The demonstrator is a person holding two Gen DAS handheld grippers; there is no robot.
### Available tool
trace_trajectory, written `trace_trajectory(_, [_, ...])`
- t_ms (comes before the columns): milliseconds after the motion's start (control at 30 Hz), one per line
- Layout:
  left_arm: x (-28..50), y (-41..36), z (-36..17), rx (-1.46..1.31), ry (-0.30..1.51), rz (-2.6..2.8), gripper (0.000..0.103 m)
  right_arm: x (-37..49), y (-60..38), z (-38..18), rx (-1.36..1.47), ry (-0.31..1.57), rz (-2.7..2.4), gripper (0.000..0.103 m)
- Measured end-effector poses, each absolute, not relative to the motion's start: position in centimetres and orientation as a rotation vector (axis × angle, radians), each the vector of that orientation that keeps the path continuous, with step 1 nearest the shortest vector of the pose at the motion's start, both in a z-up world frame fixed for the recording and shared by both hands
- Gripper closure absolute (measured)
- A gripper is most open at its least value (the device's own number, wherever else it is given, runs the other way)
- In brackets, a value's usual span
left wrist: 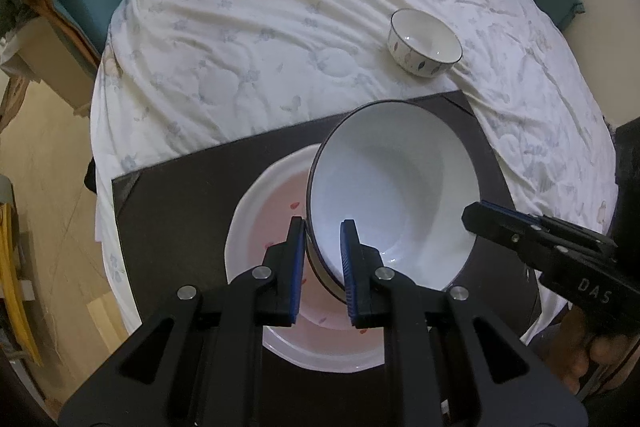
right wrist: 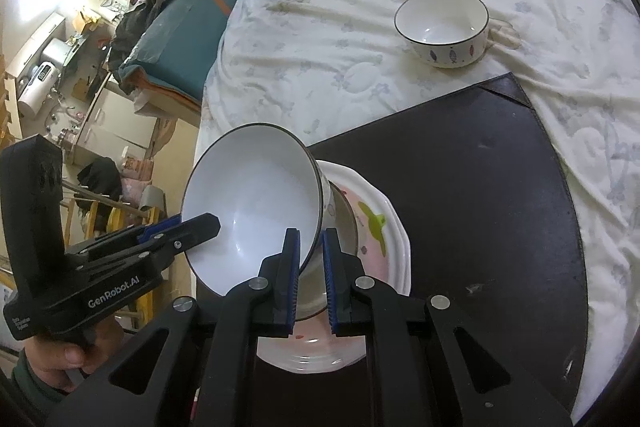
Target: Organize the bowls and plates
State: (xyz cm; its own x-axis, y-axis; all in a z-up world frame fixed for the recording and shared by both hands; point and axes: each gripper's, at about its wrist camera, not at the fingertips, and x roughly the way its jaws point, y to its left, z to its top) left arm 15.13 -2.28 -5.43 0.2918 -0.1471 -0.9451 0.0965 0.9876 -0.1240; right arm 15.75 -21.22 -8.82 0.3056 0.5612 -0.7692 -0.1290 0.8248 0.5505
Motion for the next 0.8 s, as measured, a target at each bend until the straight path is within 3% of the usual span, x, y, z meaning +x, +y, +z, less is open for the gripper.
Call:
trace_trajectory(400, [14.0,-3.5,-5.8,-0.016,1.28,-0.222,0.087,15.3,-22.1,-9.4,0.466,1.239,0.453,0.09])
trace_trajectory(667, [14.4,-3.3,-5.4,-0.012,1.257,-0.208,0.087,14.6,-19.8,-7.9,0.407,1.161,0.545,0.091])
trace_trajectory(800, [14.8,-2.5,-5.9,-0.07,1.291,-0.201,0.086,15.4,-22.0,-7.8,0.465,1.147,0.461,0.086])
